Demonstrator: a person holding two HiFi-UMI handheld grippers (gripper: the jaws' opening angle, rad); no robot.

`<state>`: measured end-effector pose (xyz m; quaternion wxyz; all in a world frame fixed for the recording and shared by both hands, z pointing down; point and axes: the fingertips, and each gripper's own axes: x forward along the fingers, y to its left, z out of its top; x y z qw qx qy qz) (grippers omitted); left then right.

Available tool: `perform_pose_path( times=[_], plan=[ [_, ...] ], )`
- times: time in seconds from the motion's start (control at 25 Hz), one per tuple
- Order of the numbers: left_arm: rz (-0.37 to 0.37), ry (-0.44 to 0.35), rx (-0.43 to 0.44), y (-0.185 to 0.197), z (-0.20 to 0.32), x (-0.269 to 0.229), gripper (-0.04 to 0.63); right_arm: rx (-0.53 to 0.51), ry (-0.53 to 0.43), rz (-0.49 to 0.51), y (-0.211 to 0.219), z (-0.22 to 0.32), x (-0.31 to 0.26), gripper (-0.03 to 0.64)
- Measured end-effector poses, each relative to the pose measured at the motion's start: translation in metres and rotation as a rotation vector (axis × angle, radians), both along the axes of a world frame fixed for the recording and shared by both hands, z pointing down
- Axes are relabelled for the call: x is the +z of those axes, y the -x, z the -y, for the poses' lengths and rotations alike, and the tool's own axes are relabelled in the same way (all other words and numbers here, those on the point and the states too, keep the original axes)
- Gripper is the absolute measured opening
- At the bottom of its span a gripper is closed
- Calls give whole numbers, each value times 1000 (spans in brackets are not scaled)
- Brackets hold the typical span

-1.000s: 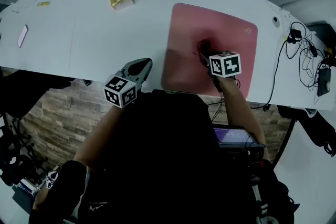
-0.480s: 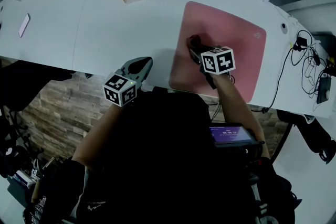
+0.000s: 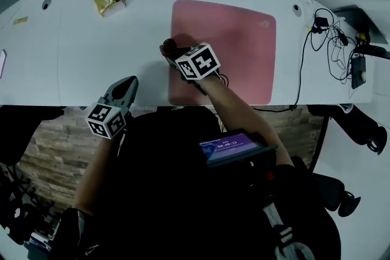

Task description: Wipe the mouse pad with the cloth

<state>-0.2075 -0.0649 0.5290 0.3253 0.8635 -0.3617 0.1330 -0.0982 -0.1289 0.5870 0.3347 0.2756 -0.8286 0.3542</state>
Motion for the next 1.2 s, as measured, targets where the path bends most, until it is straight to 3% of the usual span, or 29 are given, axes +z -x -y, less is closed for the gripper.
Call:
perform_pose_path(
  times=[0.2,0.36,0.76,1.2],
  plan=[
    [-3,-14,20,-8,9,-6,8,-27,-5,52,15,1,-7,120],
    [-9,-26,36,-14,11,-11,8,18,-49,70,10,22,-16,120],
    [-6,-10,28,-9,-1,-5,8,193,-55,-5,-51,48,-1,120],
    [-6,-26,78,-43,6,-11,8,303,-60,-47,-123,44,3,120]
  ],
)
